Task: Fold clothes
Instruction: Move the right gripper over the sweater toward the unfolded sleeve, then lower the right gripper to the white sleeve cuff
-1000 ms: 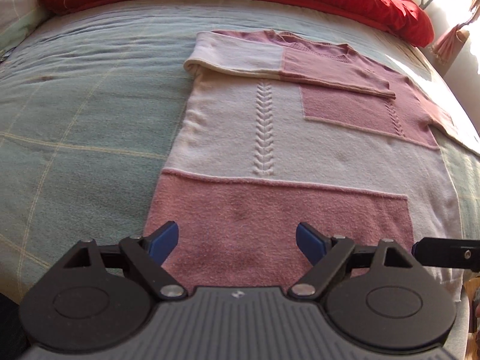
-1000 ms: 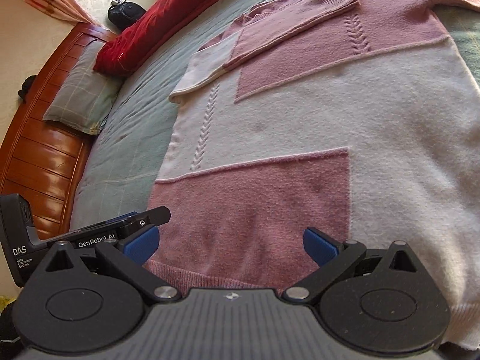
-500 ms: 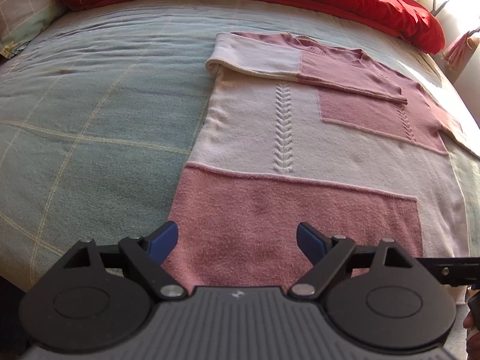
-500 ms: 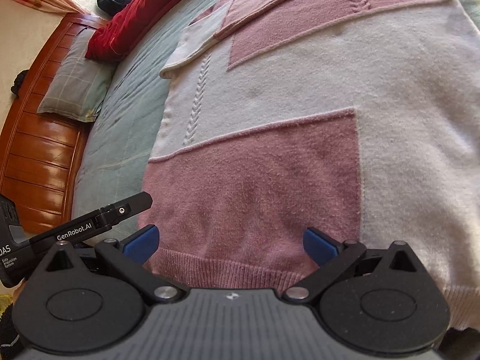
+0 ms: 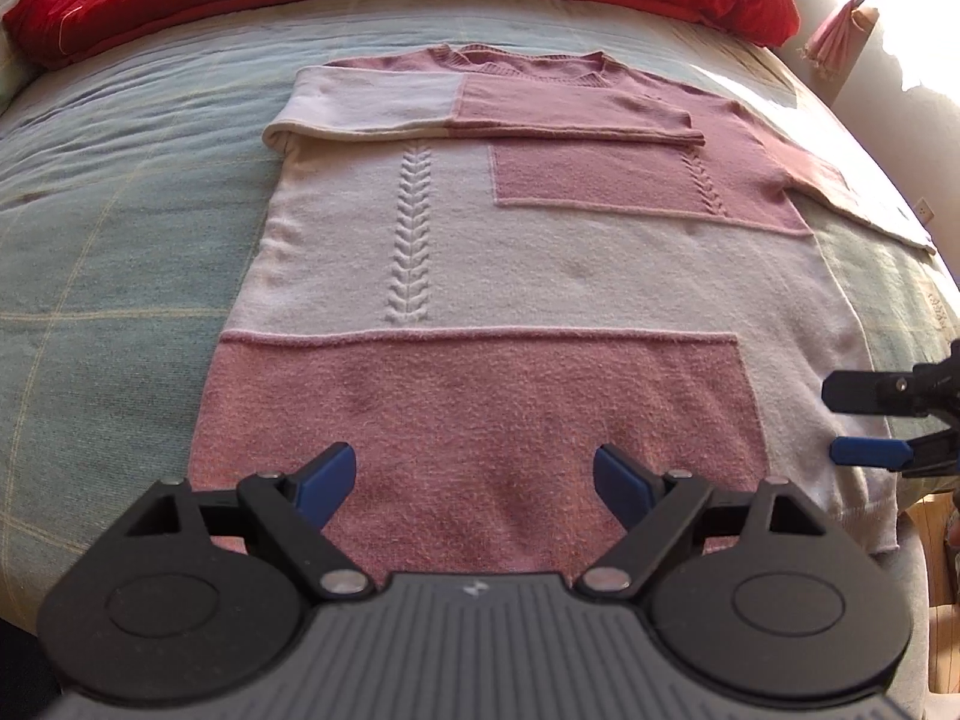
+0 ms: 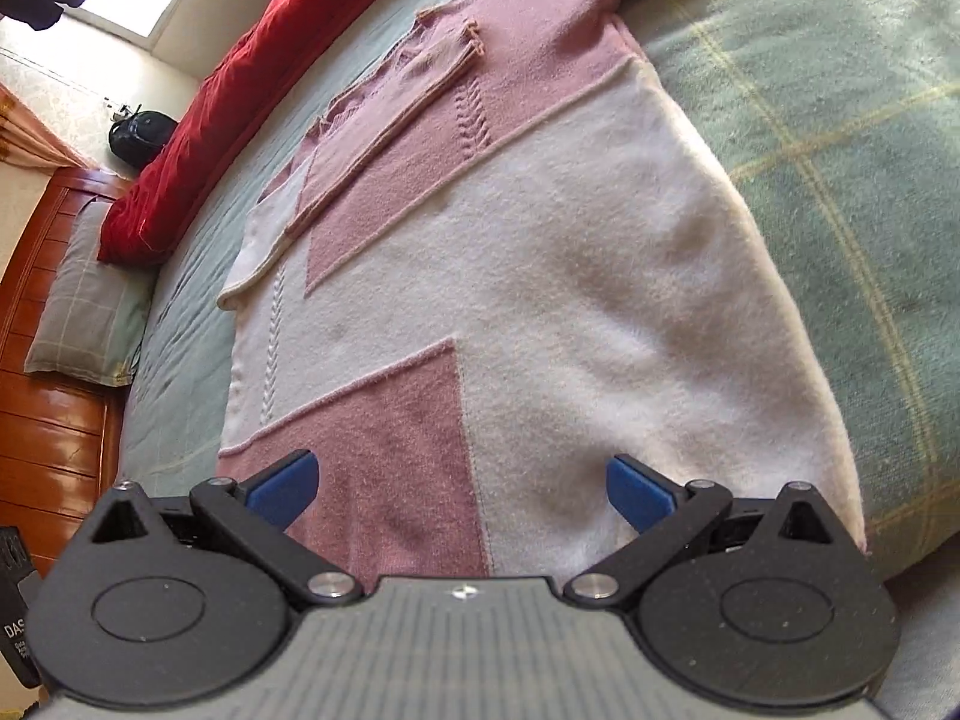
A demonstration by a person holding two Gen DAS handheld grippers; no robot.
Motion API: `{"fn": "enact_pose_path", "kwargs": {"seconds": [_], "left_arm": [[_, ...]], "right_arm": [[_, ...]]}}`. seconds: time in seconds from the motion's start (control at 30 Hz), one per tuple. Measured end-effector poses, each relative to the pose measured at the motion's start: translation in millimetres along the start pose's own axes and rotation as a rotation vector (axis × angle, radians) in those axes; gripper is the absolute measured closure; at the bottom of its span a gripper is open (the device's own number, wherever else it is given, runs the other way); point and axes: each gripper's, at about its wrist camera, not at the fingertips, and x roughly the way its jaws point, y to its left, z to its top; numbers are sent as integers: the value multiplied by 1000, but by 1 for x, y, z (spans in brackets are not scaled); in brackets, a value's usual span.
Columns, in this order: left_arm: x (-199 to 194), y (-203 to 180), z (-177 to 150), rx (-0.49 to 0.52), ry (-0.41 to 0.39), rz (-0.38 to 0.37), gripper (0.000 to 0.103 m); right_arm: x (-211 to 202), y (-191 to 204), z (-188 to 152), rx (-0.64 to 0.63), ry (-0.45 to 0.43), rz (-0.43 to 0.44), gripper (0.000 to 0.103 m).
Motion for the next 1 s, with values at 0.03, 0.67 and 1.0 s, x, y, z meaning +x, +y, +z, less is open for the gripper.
{"fn": "enact_pose_path", "kwargs": {"seconds": [0.03,0.67,1.0], "left_arm": [[-1,-2,-1,5,-1,0,17],[7,-18,-5,69,18,-3,14],[-6,-3,-9,26,-6,-4,14]], "right_arm": [[-2,-1,9,-2,-34,2,0],[-25,-26,23,141,-165,-3,0],[1,-11,-16,126,-19,-84,0]]}}
